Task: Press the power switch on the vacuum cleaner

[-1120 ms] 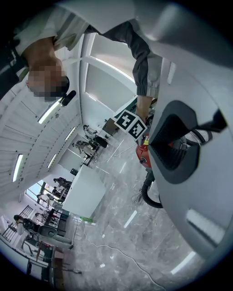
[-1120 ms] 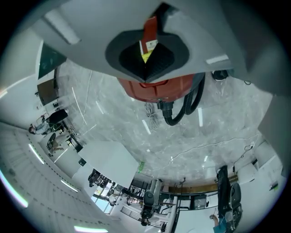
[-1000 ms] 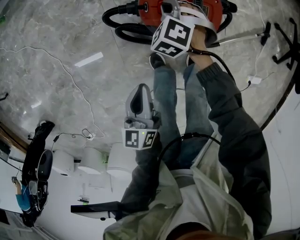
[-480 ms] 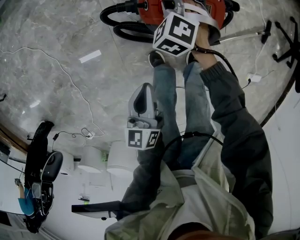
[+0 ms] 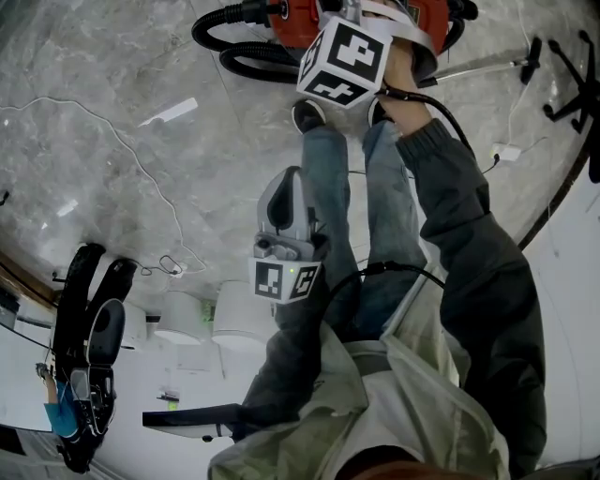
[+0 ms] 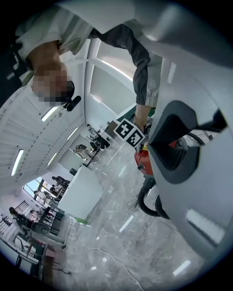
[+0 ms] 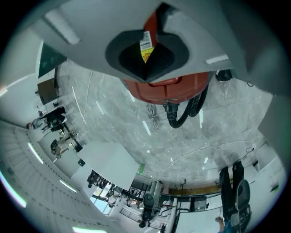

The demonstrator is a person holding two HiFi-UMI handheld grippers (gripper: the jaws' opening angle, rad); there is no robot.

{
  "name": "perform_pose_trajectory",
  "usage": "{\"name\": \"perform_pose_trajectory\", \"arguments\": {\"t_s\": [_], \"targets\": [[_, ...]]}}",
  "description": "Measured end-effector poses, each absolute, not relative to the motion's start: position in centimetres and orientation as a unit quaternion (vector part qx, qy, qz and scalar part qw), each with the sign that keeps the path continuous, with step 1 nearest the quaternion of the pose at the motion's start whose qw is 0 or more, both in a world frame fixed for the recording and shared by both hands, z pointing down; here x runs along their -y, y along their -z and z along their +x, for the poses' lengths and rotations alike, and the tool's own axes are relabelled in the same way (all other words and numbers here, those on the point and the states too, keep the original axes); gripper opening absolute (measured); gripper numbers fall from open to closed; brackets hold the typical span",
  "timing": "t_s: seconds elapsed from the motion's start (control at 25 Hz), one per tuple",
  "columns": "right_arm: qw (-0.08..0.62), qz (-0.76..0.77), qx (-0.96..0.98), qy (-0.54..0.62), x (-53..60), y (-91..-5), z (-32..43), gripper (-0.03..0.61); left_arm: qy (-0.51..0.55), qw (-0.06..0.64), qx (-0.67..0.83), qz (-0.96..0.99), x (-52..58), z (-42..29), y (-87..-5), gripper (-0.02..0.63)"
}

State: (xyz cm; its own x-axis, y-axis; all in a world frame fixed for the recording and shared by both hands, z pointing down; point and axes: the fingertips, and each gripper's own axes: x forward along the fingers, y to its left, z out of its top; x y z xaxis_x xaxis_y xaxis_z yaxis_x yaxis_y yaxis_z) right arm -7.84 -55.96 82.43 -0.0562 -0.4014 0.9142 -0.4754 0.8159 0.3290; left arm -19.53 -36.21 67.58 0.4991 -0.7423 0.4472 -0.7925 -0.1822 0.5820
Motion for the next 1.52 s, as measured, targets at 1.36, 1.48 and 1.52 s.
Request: {"name": "perform_pose_trajectory", "arguments": {"t_s": [1.36,1.48,1.52], "targets": [[0.364,0.443,0.781,-0.248,35.7,-72.1,-0.7,0.000,-0.033,0.353,0.495,0.794,34.5,-19.8,-63.7,0.006],[0.362,0.462,0.771,-0.246,29.5,-68.8,2.7,0.000,-0.030,0.337,0.500,0.797,32.8,-19.9,-61.7,0.006],[0.371,0.460,0.770,-0.241,27.4,-67.8,3.5,0.000,-0.031,0.333,0.498,0.800,32.0,-19.5,-61.2,0.006]]}}
